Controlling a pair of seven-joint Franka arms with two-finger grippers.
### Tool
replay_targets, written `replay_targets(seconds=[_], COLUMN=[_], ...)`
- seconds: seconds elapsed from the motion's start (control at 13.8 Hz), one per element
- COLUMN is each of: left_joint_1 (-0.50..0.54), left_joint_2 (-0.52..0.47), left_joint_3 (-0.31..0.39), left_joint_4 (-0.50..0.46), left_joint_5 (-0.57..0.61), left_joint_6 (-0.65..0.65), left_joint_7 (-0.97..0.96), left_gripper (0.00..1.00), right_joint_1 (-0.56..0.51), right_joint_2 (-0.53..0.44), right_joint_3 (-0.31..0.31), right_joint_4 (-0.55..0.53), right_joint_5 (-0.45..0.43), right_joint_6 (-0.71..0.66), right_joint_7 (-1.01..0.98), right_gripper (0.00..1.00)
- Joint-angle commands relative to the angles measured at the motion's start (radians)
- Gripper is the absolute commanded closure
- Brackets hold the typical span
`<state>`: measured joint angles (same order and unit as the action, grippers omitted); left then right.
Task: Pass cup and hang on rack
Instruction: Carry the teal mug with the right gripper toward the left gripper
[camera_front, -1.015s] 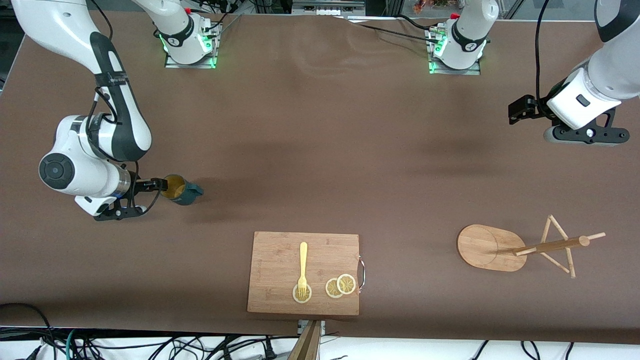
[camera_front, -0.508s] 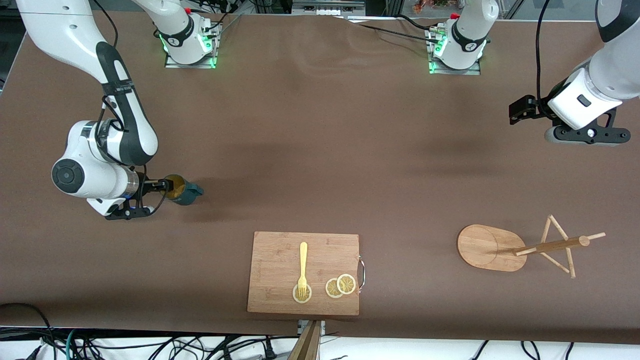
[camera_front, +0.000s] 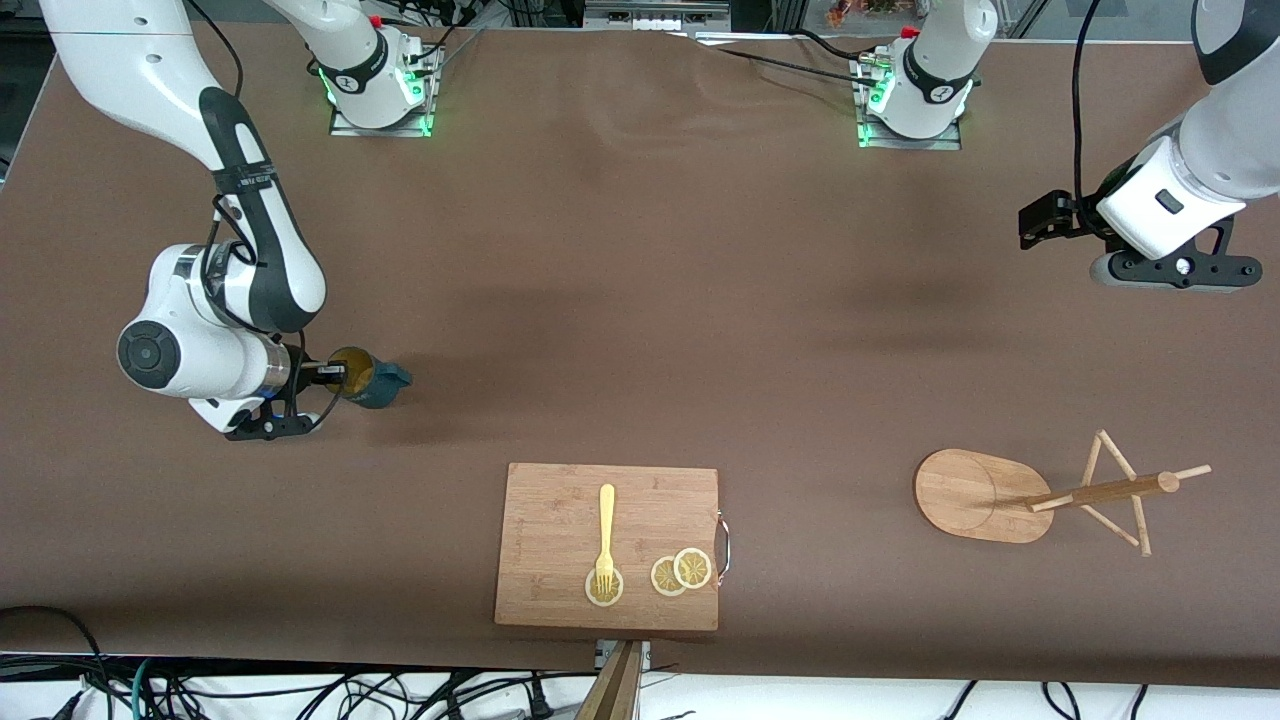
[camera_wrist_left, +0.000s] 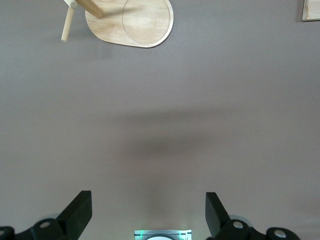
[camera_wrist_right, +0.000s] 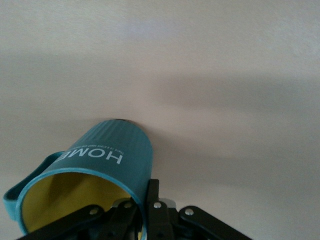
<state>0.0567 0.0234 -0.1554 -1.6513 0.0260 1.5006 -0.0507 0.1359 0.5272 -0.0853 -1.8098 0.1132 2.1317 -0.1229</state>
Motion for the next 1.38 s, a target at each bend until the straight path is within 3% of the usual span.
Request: replay_targets(seconds=[0.0, 0.29, 0.65, 1.02, 1.31], left_joint_1=[0.005, 0.005, 0.011, -0.011, -0.009], left_joint_2=[0.007, 0.007, 0.039, 0.113, 0.136], left_joint_3=[-0.004, -0.004, -0.009, -0.015, -0.015], left_joint_4=[0.018, 0.019, 0.021, 0.021, 0.021], left_joint_5=[0.028, 0.025, 0.015, 0.015, 0.011], left_joint_6=[-0.007, -0.005, -0.005, -0.002, 0.018], left_joint_7=[0.017, 0.015, 0.017, 0.018, 0.096], left_gripper=[0.0, 0.0, 0.0, 0.0, 0.0], right_joint_1=[0.045, 0.169, 0.394, 0.596, 0.648], right_joint_2=[-0.013, 0.006, 0.186, 0.295, 0.329], right_joint_3=[0.002, 0.033, 0.038, 0.045, 0.105], right_joint_4=[0.035, 0.154, 0.484, 0.654, 0.667], right_joint_5=[0.014, 0.033, 0.034, 0.036, 0.034], right_joint_6=[-0.009, -0.071, -0.254, -0.236, -0.142], right_joint_7=[0.011, 0.237, 0.641, 0.893, 0.997], right_gripper=[0.99, 0.99, 0.99, 0.99, 0.97])
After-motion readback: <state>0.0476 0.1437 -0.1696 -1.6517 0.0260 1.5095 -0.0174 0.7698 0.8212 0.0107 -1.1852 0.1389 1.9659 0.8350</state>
